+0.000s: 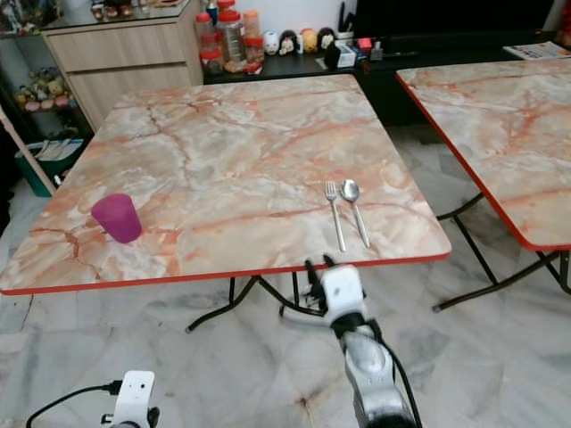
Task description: Setting the table
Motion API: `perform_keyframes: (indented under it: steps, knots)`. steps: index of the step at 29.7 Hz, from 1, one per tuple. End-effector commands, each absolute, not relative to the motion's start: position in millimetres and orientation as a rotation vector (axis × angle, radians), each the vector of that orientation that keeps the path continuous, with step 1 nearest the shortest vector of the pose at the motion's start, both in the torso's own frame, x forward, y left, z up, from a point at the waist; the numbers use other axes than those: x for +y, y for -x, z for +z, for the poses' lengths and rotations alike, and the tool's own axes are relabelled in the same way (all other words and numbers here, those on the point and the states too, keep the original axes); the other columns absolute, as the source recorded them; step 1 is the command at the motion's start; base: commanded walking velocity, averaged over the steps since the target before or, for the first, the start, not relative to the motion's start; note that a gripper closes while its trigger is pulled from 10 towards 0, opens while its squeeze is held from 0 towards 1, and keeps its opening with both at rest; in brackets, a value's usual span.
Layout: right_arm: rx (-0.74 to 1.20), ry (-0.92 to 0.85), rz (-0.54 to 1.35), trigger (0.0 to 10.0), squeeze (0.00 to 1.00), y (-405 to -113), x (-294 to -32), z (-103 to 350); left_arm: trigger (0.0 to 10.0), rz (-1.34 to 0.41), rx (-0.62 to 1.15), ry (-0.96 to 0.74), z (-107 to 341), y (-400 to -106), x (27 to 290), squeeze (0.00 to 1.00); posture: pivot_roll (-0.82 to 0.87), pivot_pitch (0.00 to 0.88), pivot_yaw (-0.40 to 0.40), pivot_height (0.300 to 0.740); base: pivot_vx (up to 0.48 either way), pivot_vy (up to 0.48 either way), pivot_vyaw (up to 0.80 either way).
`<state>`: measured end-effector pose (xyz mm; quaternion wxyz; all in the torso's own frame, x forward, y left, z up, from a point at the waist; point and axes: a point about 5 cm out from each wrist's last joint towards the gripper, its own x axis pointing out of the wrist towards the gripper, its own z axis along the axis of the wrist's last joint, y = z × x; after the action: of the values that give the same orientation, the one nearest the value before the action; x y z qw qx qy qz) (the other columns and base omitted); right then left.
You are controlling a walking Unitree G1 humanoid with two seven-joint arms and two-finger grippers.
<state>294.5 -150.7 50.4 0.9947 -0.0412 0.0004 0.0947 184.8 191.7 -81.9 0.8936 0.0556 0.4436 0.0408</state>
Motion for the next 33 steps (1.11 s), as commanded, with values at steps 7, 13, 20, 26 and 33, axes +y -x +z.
perform_keyframes:
  steps: [7,13,20,26,33]
  knots:
    - [-0.011,0.0,0.056,10.0,0.0,-327.6,-160.9,74.7,10.0,0.081,0.904,-0.133,-77.3,-193.0,196.7,0.0,-0.23,0.0,0.09,0.74,0.034,0.0,0.0]
    - [-0.039,-0.028,0.092,10.0,0.0,-332.3,-145.0,83.1,10.0,0.08,0.901,-0.125,-77.5,-192.8,194.9,0.0,-0.22,0.0,0.082,0.74,0.266,0.0,0.0]
    - [-0.037,0.032,0.159,10.0,0.0,-332.5,-134.5,80.7,10.0,0.086,0.897,-0.117,-77.4,-193.4,193.6,0.0,-0.22,0.0,0.073,0.74,0.285,0.0,0.07]
    - [-0.029,-0.002,0.147,10.0,0.0,-333.3,-134.7,80.6,10.0,0.094,0.894,-0.11,-76.9,-194.4,193.8,0.0,-0.21,0.0,0.069,0.74,0.298,0.0,0.17]
    - [-0.029,-0.007,0.148,10.0,0.0,-333.4,-134.8,80.6,10.0,0.1,0.898,-0.104,-77.9,-192.2,194.1,0.0,-0.2,0.0,0.064,0.74,0.296,0.0,0.0]
